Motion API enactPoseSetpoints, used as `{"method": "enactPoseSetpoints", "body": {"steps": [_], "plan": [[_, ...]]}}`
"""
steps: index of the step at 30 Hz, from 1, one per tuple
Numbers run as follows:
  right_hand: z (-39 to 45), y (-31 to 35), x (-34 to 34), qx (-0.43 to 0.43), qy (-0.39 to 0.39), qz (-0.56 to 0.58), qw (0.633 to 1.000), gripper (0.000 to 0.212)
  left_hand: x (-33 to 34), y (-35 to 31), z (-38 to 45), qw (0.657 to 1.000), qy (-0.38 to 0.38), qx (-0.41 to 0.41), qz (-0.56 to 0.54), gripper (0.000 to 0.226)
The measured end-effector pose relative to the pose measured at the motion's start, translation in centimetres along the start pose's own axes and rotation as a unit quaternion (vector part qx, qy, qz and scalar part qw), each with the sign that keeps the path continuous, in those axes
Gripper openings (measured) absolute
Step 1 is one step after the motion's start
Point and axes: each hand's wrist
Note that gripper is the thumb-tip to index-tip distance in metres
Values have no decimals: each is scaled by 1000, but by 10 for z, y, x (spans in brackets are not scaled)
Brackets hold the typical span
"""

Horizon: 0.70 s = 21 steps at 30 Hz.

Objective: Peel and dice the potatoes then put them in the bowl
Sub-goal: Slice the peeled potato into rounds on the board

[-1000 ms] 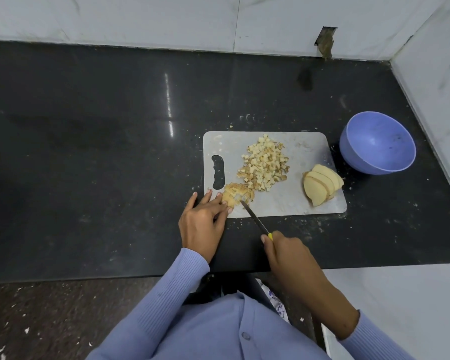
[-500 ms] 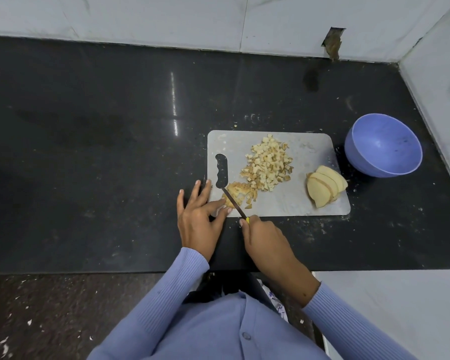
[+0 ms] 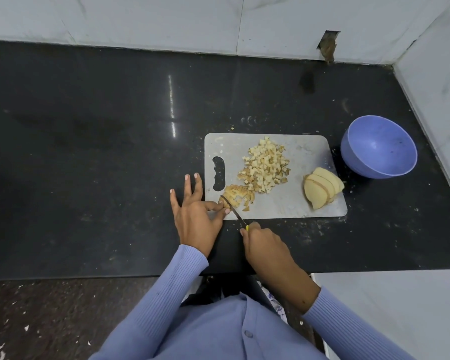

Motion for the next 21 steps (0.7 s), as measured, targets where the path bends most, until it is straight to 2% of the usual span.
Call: {"method": "enactPoseSetpoints", "body": {"steps": [6, 9, 14, 18, 21], "plan": [[-16, -21, 4, 13, 16, -14, 1000, 34, -3, -3, -1, 1000, 2, -15, 13, 11], [-20, -28, 4, 16, 20, -23, 999, 32, -2, -3, -1, 1000, -13, 7, 26, 15], [-22, -36, -6, 20, 22, -37, 999, 38, -4, -5, -1, 999, -7, 24, -35, 23], [-18, -48, -18, 22, -10, -25, 999, 31, -12, -9, 5, 991, 65, 14, -115, 61], [-13, -56, -21, 16, -34, 3, 999, 36, -15, -13, 15, 984, 120, 2, -135, 67]]}}
Point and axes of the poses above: each hand's wrist, its own z-axis towards the middle knuckle, its own x-axis out of the palm, y = z × x, and after that the axes turned 12 degrees about y, right-handed
